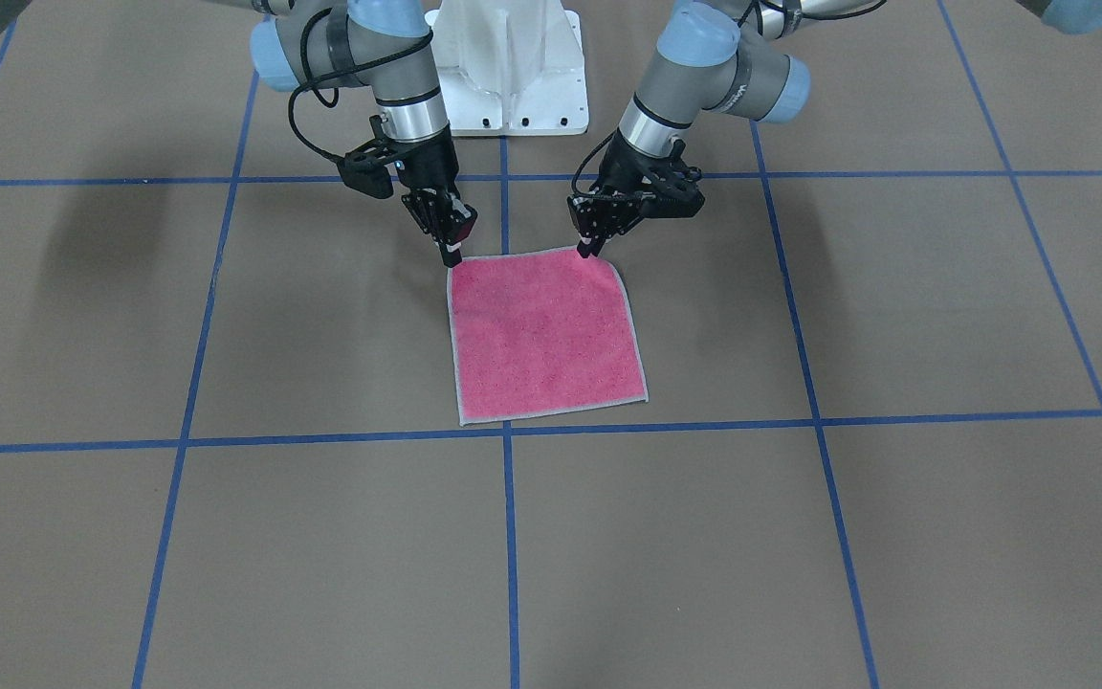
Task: Fold towel twice with both arms
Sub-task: 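Lift the near edge with both grippers and fold it toward the far edge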
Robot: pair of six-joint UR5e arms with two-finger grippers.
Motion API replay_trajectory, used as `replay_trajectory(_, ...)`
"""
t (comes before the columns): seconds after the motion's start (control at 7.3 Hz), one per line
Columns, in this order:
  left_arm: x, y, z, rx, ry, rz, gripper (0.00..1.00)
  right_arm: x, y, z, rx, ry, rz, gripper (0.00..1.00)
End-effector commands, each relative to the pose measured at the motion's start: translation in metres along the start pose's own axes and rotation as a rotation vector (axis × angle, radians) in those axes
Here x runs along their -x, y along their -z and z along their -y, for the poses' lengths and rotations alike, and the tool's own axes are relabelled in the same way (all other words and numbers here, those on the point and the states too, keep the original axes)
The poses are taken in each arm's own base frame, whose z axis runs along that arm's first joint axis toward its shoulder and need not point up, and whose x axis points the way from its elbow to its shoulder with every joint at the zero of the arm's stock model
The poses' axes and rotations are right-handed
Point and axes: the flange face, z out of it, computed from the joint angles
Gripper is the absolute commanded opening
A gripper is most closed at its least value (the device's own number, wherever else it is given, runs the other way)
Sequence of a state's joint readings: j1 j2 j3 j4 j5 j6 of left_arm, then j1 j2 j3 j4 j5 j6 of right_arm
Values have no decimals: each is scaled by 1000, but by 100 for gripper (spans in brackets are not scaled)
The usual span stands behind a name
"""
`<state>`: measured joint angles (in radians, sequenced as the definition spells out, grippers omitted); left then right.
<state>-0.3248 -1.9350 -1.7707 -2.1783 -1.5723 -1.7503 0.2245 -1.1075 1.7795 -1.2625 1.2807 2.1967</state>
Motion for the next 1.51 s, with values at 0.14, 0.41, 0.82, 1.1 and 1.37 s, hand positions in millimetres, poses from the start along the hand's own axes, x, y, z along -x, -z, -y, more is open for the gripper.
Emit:
replay_trajectory(0.14,-8,11,0,1,1,-23,0,8,7,8,-5,-5,10,0)
replay_trajectory(0.41,-17,27,-4,21,0,-56,0,10,26,12,12,-16,32,0)
replay_trajectory(0.82,-19,27,-2,17,3,-58,0,12,41,1,19,-3,13,0)
replay_trajectory(1.1,-24,28,17,-18,17,-43,0,22,37,17,-7,-15,20,0)
replay_trajectory(1.37,-33,31,40,-58,31,-30,0,35,32,37,-40,-31,32,0)
